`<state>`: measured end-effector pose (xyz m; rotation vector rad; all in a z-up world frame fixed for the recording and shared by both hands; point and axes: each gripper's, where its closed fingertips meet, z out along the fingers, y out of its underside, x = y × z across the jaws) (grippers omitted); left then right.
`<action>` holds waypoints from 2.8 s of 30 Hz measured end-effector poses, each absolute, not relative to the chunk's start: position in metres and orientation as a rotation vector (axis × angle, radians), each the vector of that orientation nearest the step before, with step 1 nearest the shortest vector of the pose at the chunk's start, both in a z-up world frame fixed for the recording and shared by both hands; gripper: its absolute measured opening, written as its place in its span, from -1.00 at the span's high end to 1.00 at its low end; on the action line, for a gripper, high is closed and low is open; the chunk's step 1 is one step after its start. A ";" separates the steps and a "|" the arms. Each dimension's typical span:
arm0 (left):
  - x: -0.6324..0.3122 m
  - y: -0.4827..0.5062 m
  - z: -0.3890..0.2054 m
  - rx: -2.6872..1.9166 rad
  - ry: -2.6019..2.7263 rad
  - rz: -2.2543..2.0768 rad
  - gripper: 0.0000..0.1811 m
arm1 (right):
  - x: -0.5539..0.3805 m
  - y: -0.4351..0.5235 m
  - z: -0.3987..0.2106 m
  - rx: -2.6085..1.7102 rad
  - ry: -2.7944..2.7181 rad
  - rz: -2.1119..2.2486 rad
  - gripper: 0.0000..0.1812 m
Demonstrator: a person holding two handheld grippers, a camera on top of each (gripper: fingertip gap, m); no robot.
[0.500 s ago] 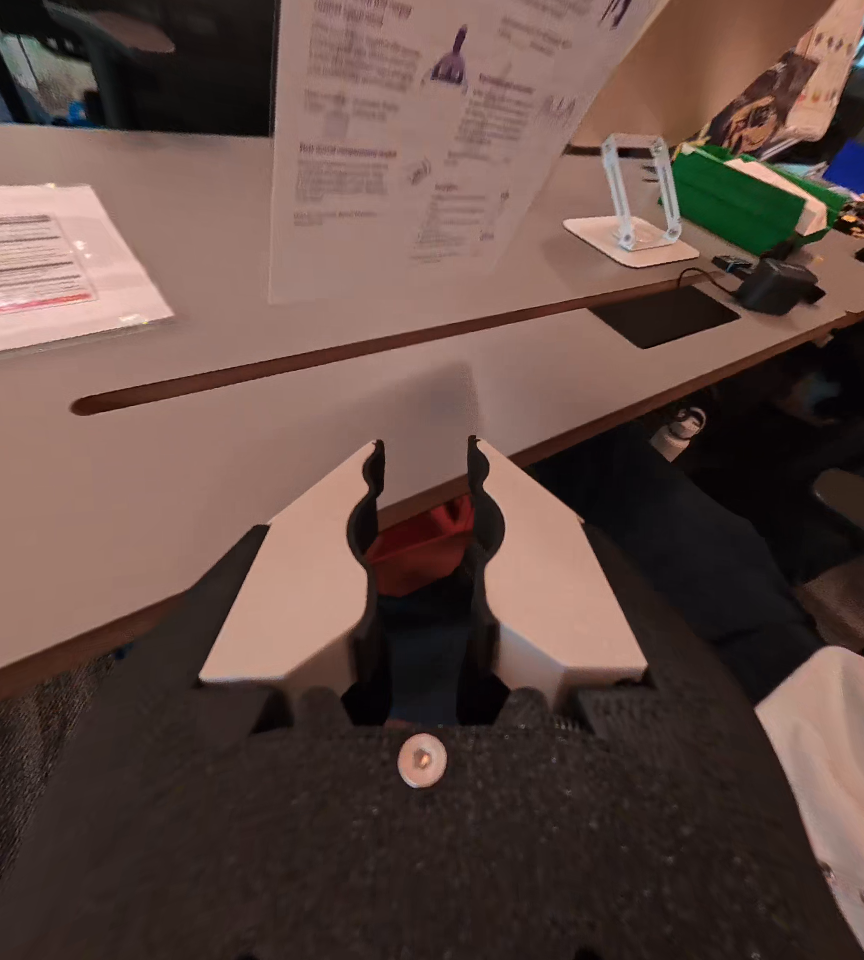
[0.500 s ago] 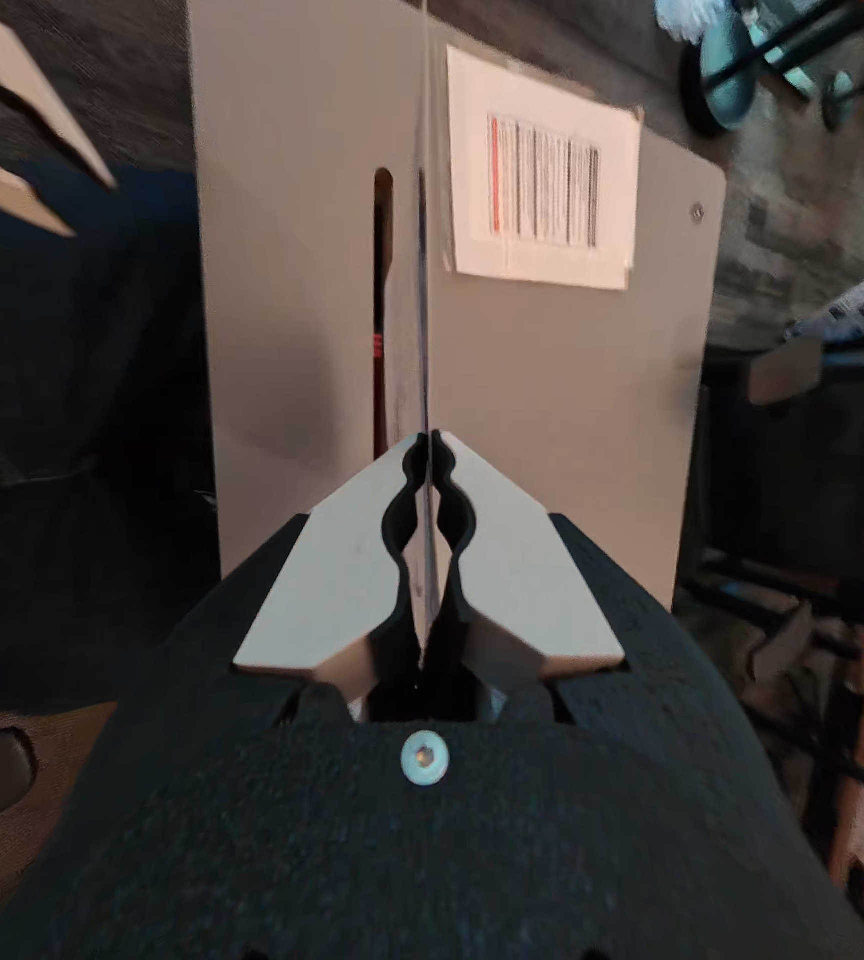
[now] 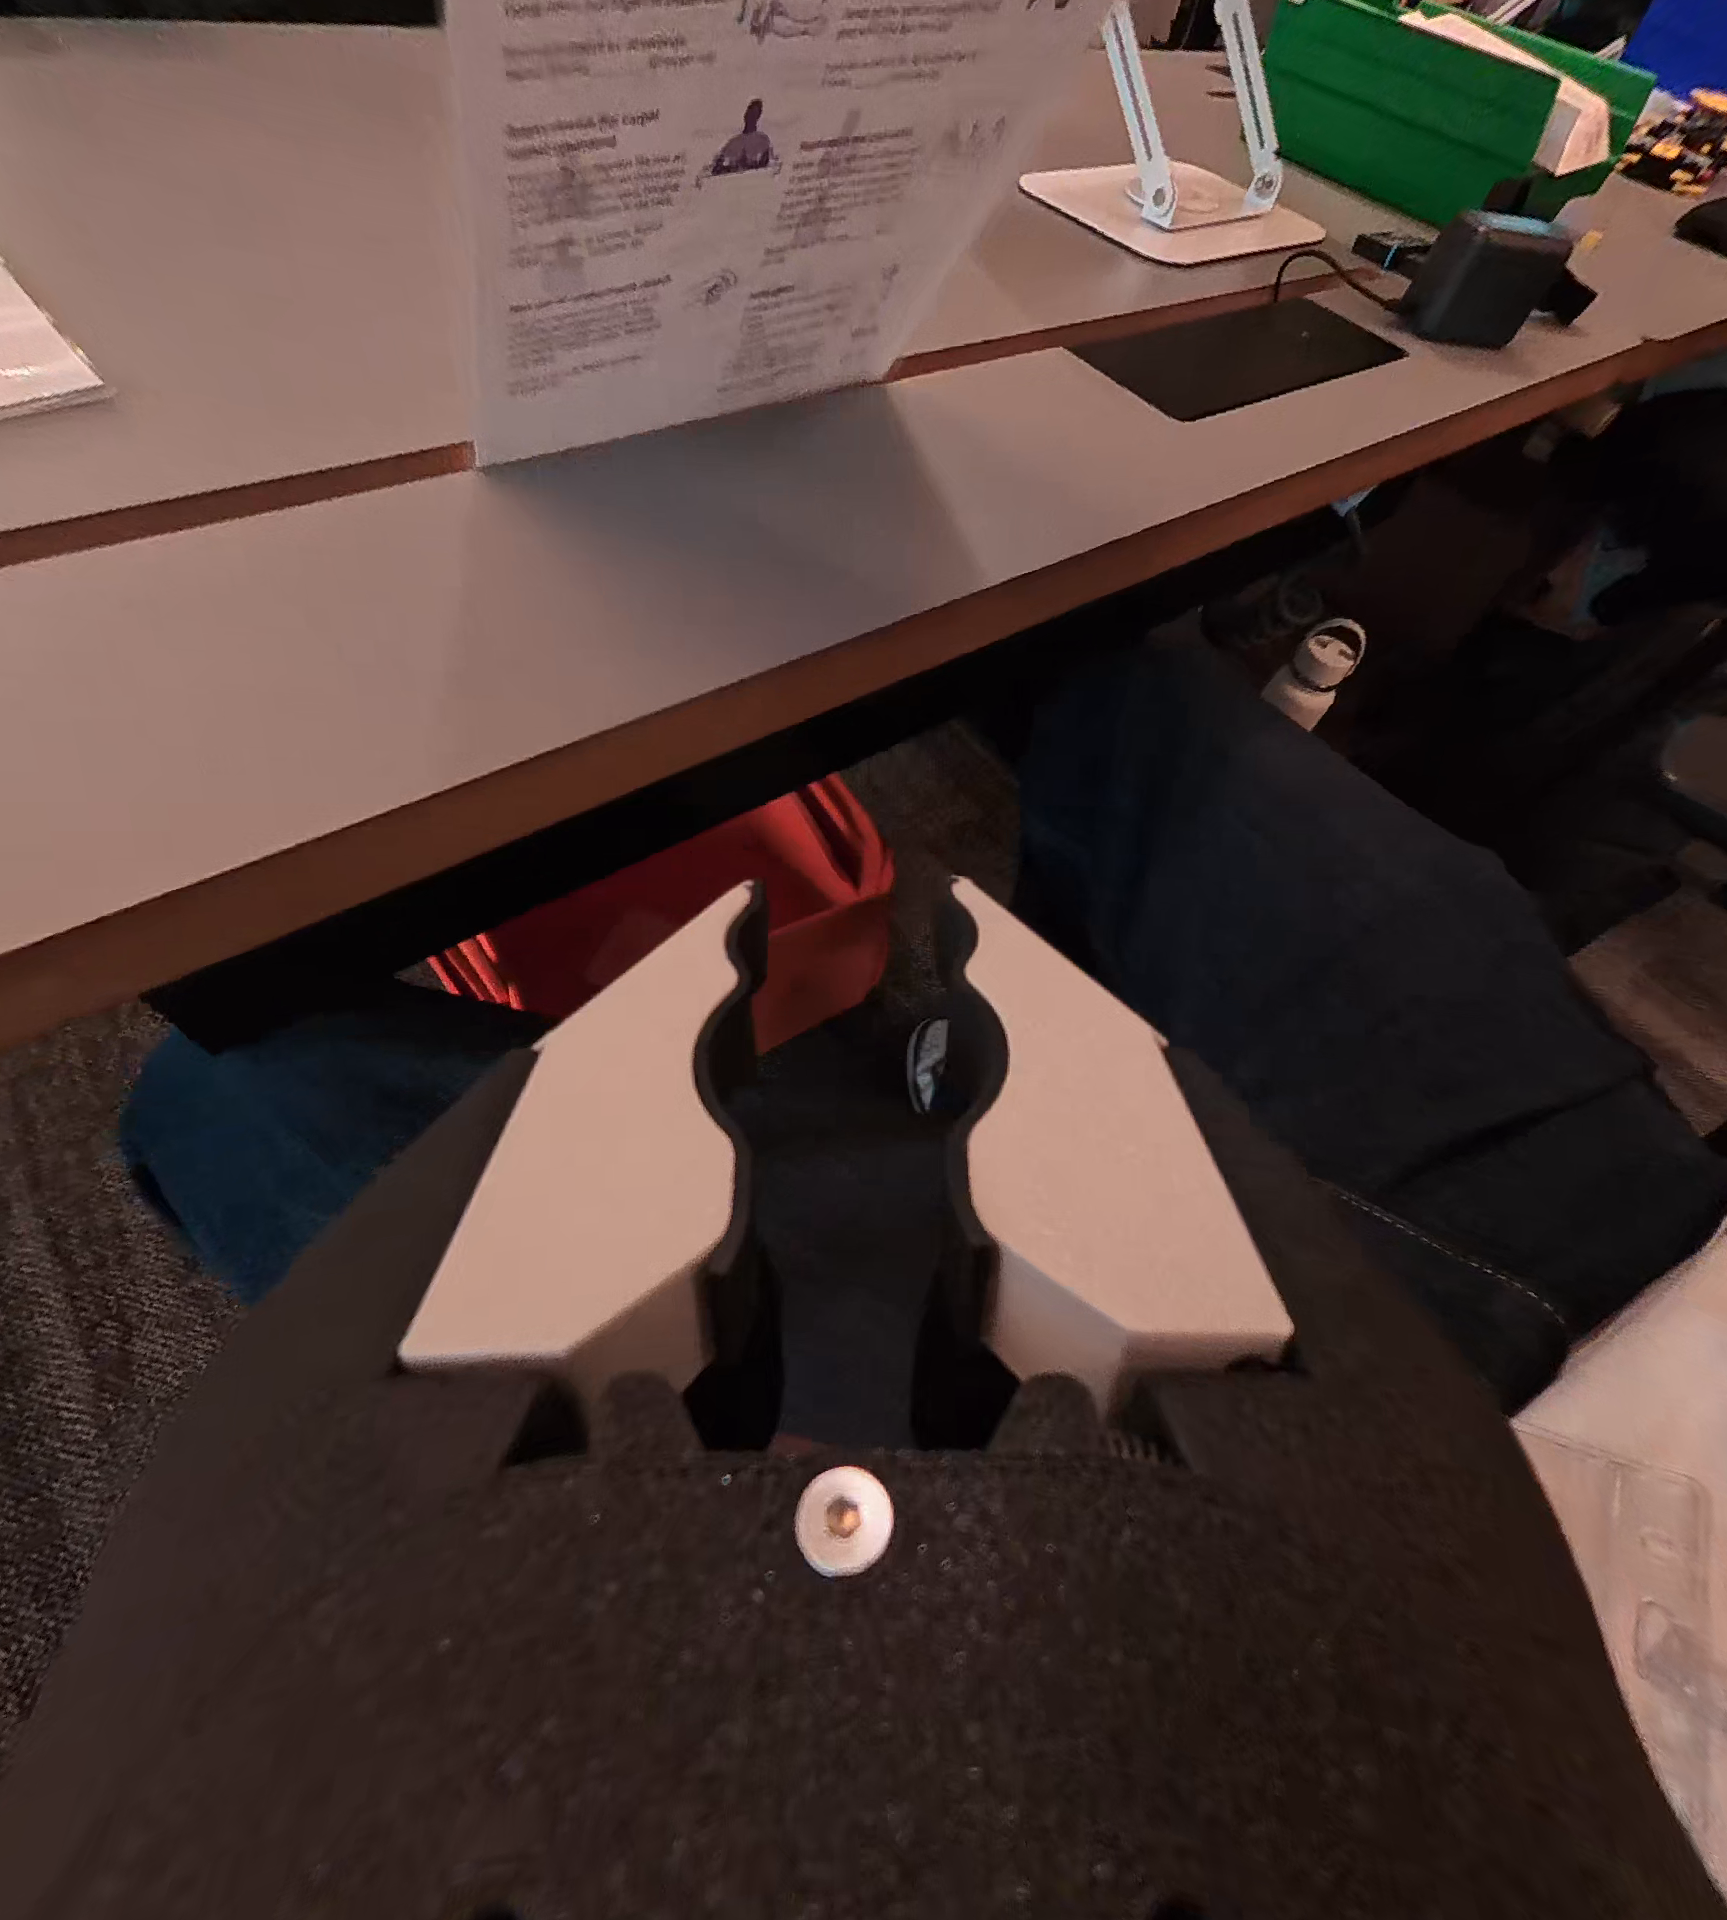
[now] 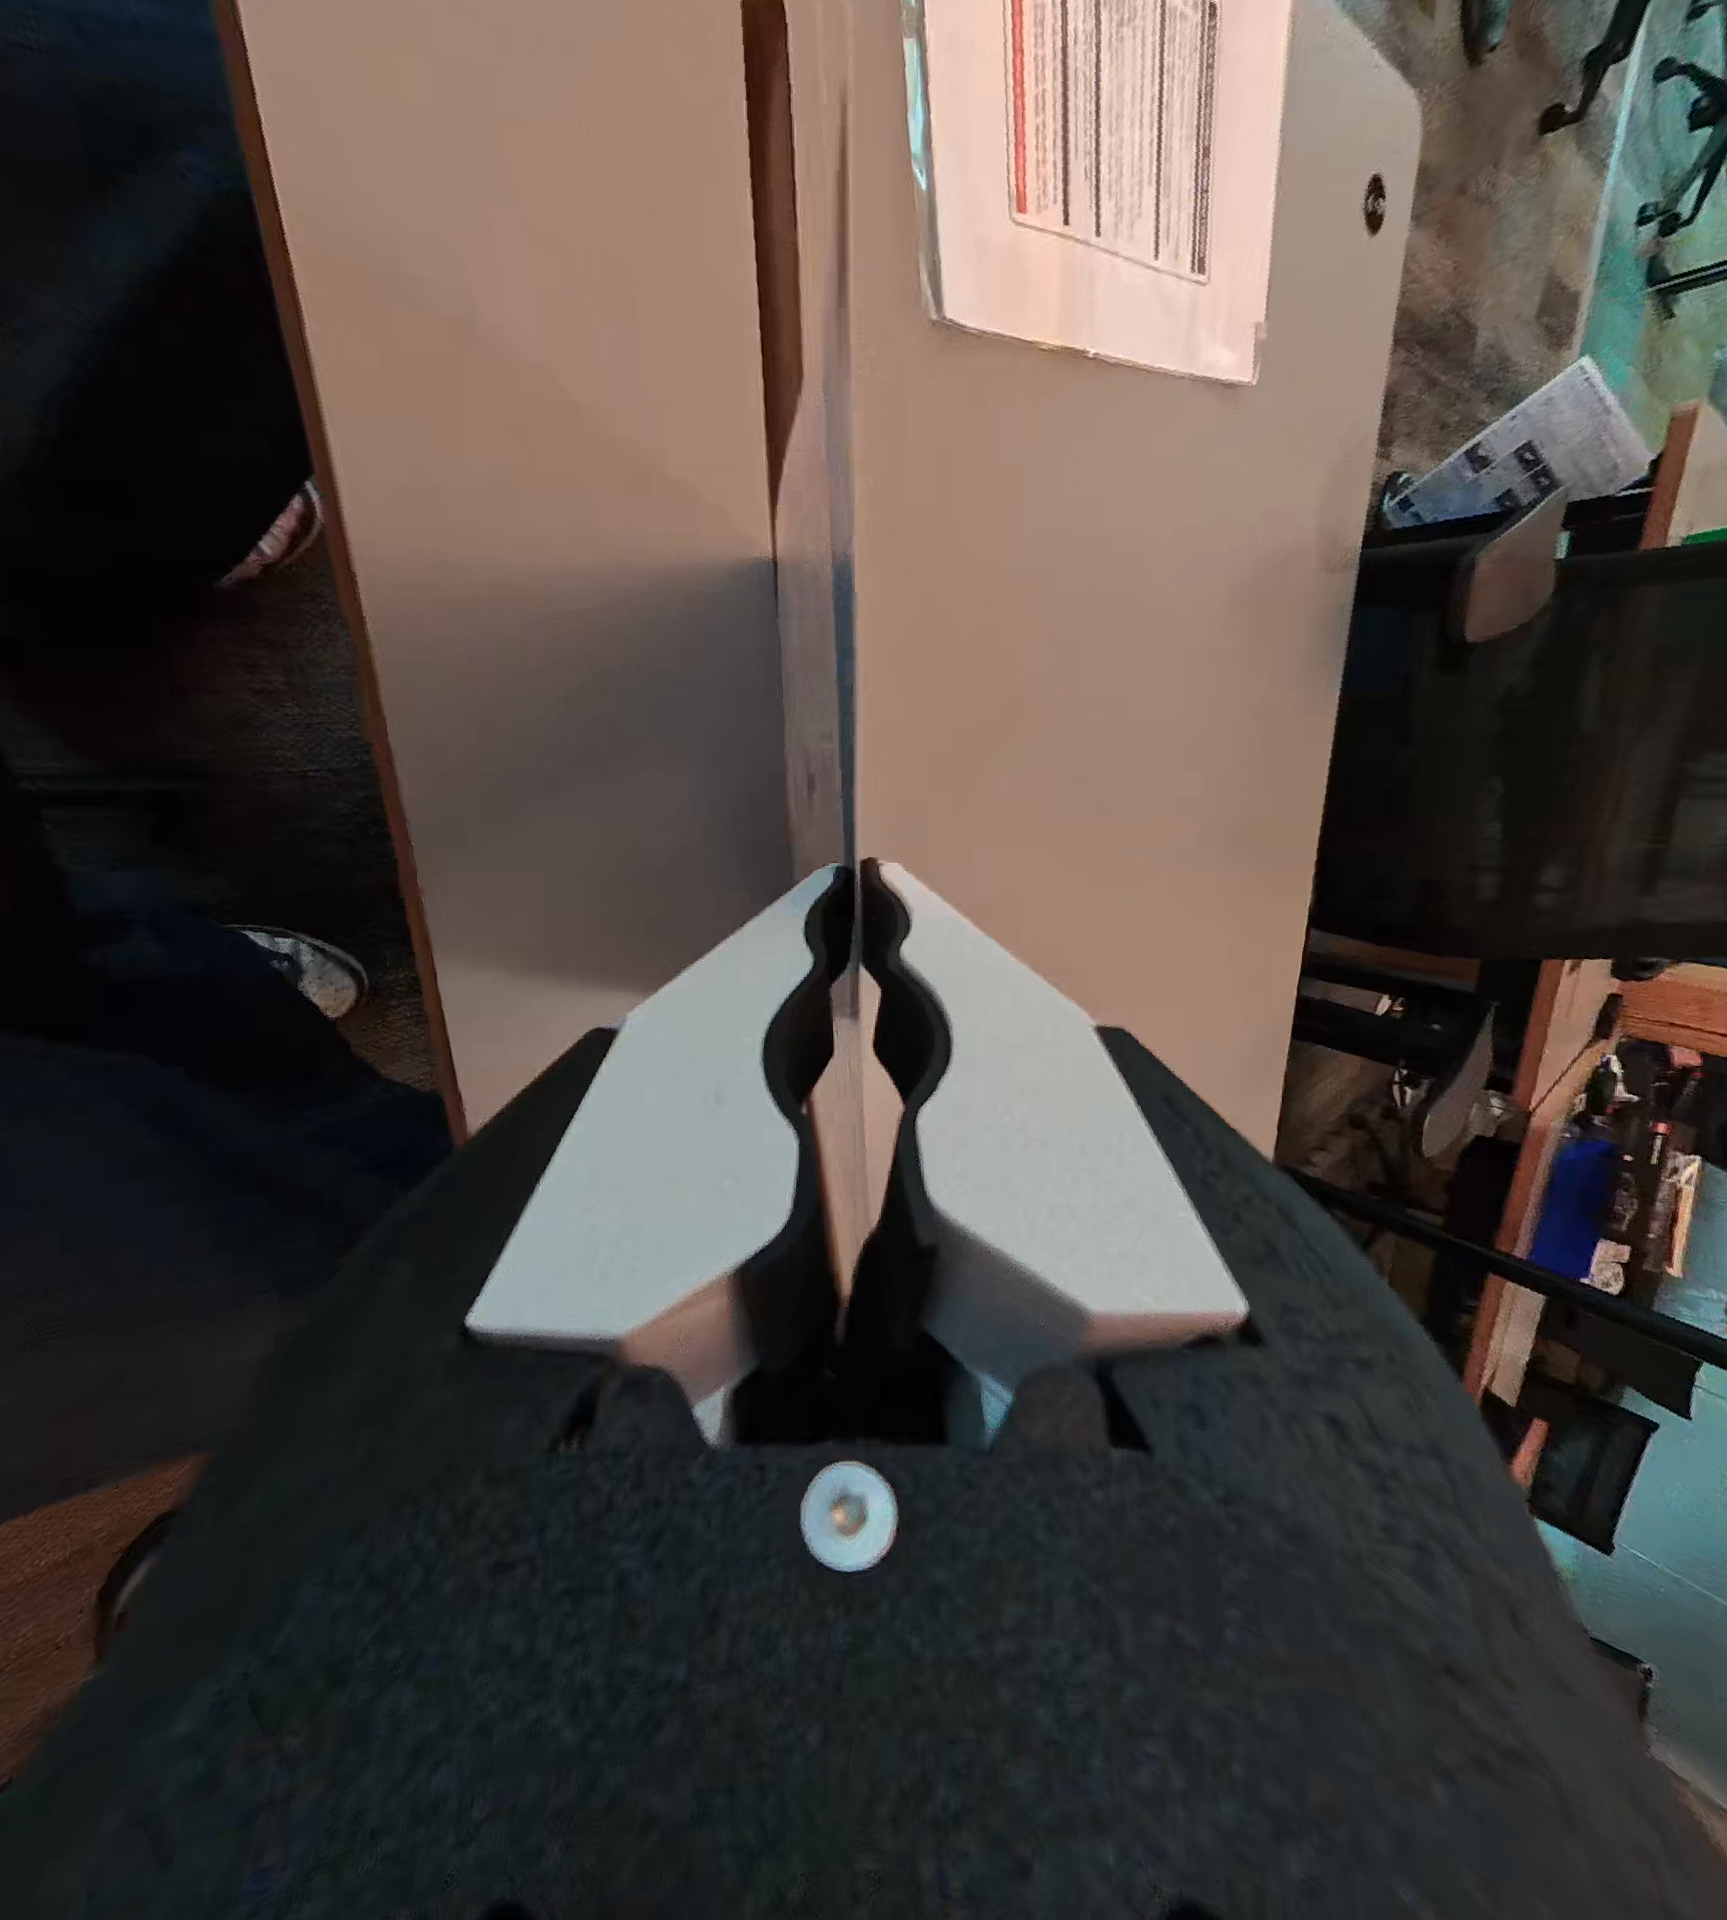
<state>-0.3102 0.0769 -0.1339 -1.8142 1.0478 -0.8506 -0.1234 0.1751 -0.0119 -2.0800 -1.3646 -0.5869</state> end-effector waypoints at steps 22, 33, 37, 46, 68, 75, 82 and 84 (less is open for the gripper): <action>-0.326 0.099 -0.108 -1.731 0.939 -0.709 0.65 | -0.111 0.199 -0.081 -2.154 -1.340 -0.408 1.00; -0.335 0.128 -0.106 -1.751 0.871 -0.665 0.65 | -0.109 0.198 -0.086 -2.150 -1.300 -0.396 1.00; -0.337 0.127 -0.107 -1.752 0.884 -0.648 0.65 | -0.110 0.198 -0.085 -2.147 -1.295 -0.403 1.00; -0.333 0.122 -0.110 -1.755 0.908 -0.648 0.65 | -0.112 0.197 -0.085 -2.135 -1.293 -0.394 1.00; -0.329 0.118 -0.116 -1.770 0.936 -0.662 0.65 | -0.106 0.184 -0.095 -2.096 -1.187 -0.376 0.74; -0.329 0.117 -0.117 -1.773 0.938 -0.669 0.65 | -0.116 0.131 -0.088 -1.990 -0.936 -0.161 0.69; -0.329 0.116 -0.118 -1.778 0.943 -0.673 0.65 | -0.121 0.037 -0.137 -1.891 -0.538 0.097 0.62; -0.328 0.115 -0.119 -1.781 0.946 -0.677 0.65 | -0.115 0.015 -0.156 -1.915 -0.502 0.056 0.59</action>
